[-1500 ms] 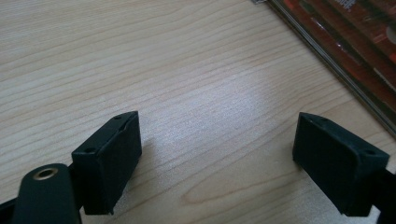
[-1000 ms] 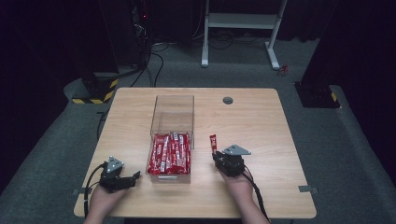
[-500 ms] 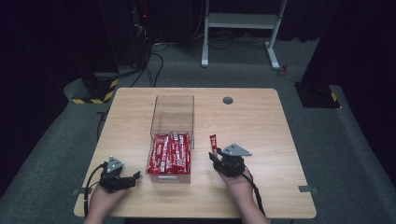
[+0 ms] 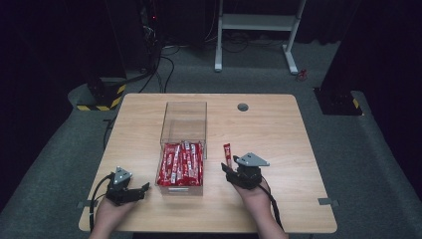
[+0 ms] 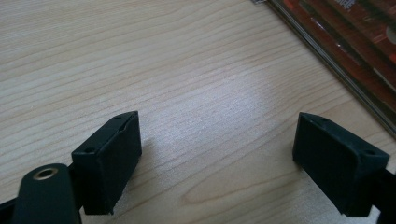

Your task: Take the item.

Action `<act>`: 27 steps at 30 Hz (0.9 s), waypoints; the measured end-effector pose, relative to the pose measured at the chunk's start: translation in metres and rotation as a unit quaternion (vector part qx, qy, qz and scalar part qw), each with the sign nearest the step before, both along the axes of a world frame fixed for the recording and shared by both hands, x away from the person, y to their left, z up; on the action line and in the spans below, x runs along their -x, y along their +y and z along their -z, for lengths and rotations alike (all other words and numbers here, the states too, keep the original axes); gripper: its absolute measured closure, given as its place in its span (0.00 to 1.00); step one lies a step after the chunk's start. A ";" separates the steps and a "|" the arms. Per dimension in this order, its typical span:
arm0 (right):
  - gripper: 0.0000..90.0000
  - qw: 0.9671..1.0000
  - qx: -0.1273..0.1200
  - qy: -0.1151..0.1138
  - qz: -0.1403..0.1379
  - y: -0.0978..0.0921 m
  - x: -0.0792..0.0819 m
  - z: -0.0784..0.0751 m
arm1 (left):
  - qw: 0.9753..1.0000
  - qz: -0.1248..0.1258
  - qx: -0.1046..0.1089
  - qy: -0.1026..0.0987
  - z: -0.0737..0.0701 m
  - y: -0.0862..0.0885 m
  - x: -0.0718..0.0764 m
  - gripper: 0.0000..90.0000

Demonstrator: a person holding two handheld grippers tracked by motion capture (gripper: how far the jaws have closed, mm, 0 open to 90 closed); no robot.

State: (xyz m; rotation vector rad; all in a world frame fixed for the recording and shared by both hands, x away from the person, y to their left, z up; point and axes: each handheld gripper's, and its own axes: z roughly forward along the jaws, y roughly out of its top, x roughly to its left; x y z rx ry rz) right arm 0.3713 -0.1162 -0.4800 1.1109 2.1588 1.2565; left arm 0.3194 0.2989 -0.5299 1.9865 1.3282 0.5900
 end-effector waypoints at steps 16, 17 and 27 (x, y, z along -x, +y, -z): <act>0.44 1.000 0.018 0.005 0.001 -0.017 0.011 0.001 | 1.000 0.001 0.002 0.001 0.000 0.000 0.000 0.17; 0.44 1.000 0.018 0.006 0.004 -0.019 0.011 0.002 | 1.000 0.000 0.002 0.001 0.000 0.000 0.000 0.17; 0.43 0.999 0.030 0.011 0.031 -0.045 0.016 0.011 | 1.000 0.003 0.000 0.001 0.000 0.000 0.000 0.17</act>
